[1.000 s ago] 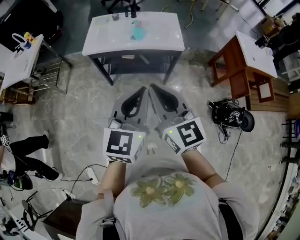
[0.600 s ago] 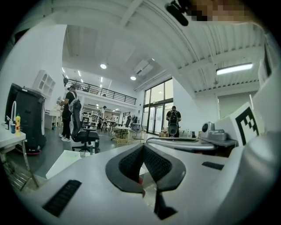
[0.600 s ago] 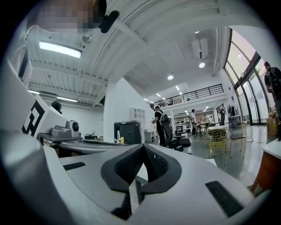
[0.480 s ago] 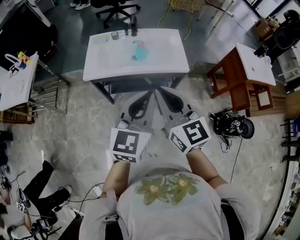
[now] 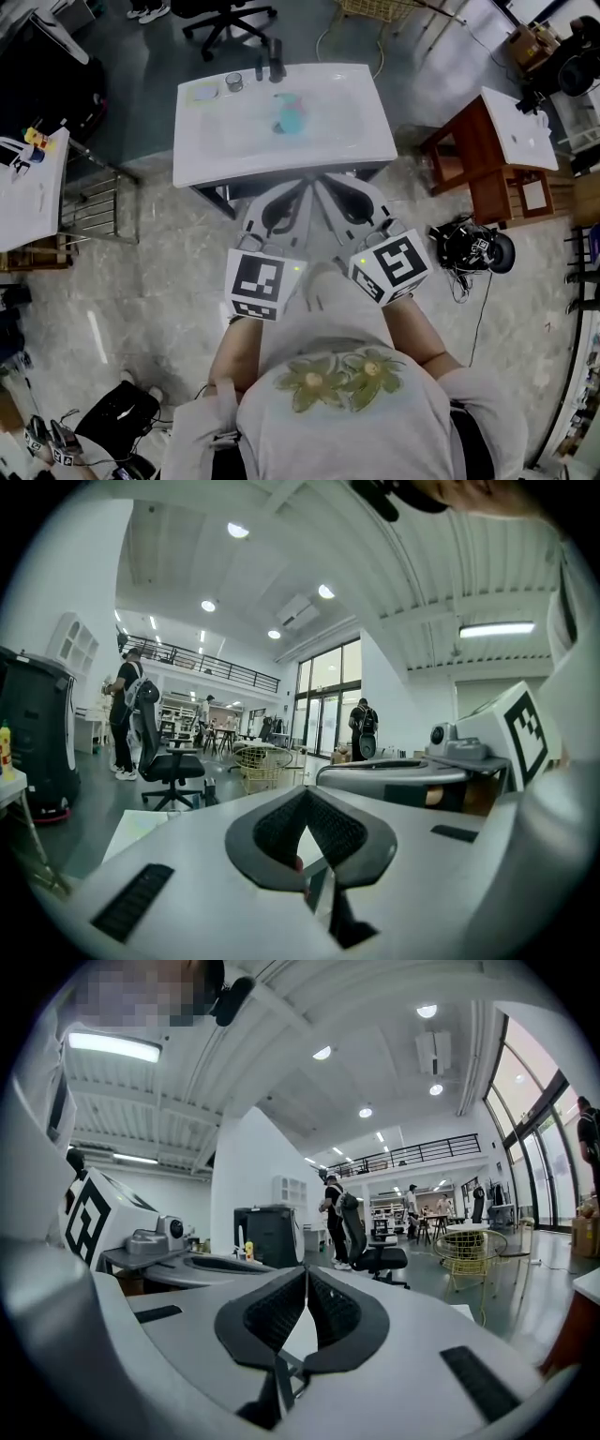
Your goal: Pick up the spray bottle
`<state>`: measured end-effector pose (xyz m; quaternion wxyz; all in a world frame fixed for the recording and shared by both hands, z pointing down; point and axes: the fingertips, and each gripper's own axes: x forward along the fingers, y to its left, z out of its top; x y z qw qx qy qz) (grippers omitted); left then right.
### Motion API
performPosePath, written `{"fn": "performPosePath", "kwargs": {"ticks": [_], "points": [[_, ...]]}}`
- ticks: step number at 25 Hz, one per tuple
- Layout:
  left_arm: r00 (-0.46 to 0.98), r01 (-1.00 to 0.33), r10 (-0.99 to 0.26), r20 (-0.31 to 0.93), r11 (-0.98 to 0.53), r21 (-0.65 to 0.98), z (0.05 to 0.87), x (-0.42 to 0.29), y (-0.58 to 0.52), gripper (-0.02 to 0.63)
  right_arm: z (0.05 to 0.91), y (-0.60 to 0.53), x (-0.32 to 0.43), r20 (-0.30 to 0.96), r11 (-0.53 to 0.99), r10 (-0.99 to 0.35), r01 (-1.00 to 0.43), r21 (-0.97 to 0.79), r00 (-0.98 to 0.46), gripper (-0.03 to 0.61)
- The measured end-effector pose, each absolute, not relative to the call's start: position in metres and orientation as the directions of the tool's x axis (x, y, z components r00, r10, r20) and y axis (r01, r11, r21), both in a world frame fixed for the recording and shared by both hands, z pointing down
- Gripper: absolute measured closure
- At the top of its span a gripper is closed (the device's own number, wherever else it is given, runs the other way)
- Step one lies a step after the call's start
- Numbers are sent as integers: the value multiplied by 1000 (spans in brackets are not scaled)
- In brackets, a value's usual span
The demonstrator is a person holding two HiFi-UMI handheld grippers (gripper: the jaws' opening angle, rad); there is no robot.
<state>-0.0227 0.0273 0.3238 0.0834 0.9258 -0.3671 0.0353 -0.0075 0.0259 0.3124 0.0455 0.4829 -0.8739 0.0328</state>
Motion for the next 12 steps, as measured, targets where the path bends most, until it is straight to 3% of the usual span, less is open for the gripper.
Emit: {"fn": "performPosePath", "kwargs": {"ticks": [12], "points": [[727, -686, -665, 174, -715, 136, 346, -17, -38, 604, 335, -44, -1, 144, 548, -826, -836, -24, -545, 555]]}}
